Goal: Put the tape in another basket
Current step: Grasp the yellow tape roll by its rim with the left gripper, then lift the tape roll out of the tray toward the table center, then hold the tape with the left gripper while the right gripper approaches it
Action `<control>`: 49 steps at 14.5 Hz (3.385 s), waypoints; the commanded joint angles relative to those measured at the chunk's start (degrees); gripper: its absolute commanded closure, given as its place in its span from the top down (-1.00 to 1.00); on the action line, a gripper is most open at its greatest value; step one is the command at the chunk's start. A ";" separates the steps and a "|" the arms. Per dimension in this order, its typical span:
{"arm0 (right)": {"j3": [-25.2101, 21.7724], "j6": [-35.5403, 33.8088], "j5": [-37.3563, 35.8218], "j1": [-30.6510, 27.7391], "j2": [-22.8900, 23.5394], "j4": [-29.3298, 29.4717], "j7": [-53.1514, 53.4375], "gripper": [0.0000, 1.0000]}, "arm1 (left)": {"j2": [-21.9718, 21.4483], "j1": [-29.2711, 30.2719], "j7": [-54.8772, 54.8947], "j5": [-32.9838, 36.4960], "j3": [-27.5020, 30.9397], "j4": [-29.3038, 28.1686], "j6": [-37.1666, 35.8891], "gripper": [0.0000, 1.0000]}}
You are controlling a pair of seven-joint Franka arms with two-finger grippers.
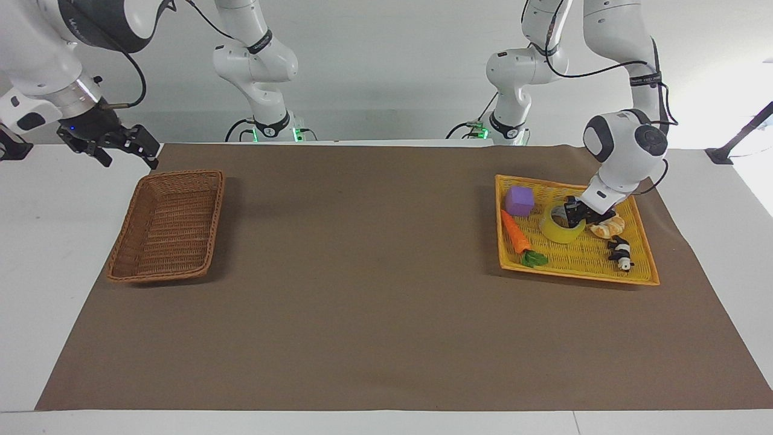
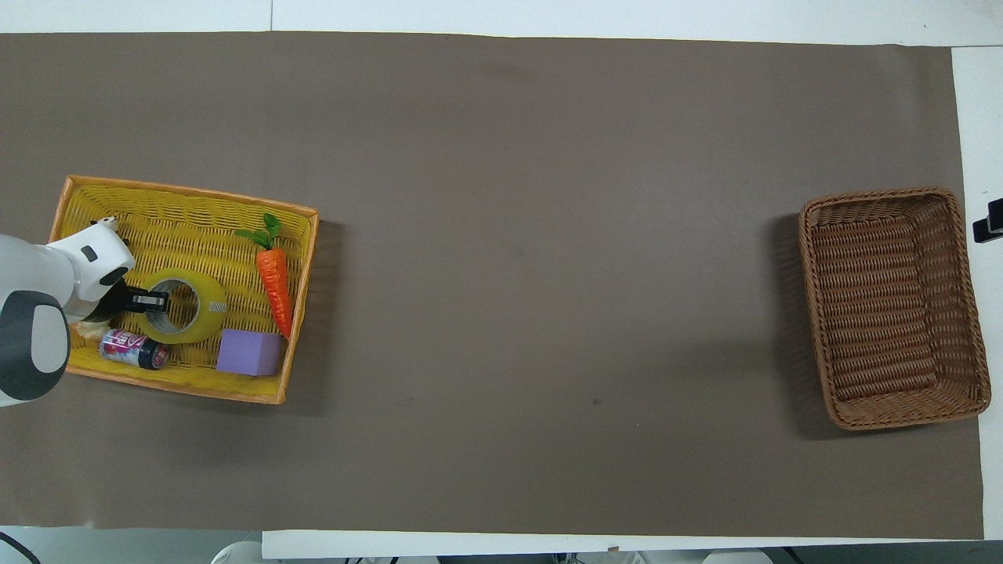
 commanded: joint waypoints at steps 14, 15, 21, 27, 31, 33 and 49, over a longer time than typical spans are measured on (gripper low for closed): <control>0.29 0.51 -0.17 -0.21 -1.03 -1.28 -1.07 0.98 | 0.51 -29.64 -36.99 -22.68 -0.74 26.80 -24.31 -0.86; 0.29 0.51 -0.17 -0.21 -1.03 -1.28 -1.07 0.98 | 0.42 -31.40 -38.57 -22.68 -0.74 26.89 -24.40 -0.86; 0.29 0.51 -0.17 -0.21 -1.03 -1.28 -1.07 0.98 | 0.42 -33.80 -41.31 -22.68 -0.82 26.89 -22.73 -0.81; -0.59 1.30 -0.17 -3.98 -1.03 -1.45 -0.98 0.98 | 0.42 -33.88 -41.31 -22.68 -0.82 26.89 -22.73 -0.81; 0.64 1.04 2.79 -2.51 -1.20 -2.50 -11.91 0.99 | 0.42 -33.88 -41.31 -22.68 -0.82 26.89 -22.90 -0.81; 0.73 2.00 12.17 -2.06 -1.38 -3.38 -12.50 0.98 | 0.33 -33.88 -41.31 -22.68 -0.82 26.80 -22.82 -0.81; 1.08 36.02 72.59 28.52 3.54 -21.84 1.31 0.99 | -0.11 -34.41 -40.96 -22.60 -0.82 26.63 -22.82 -0.80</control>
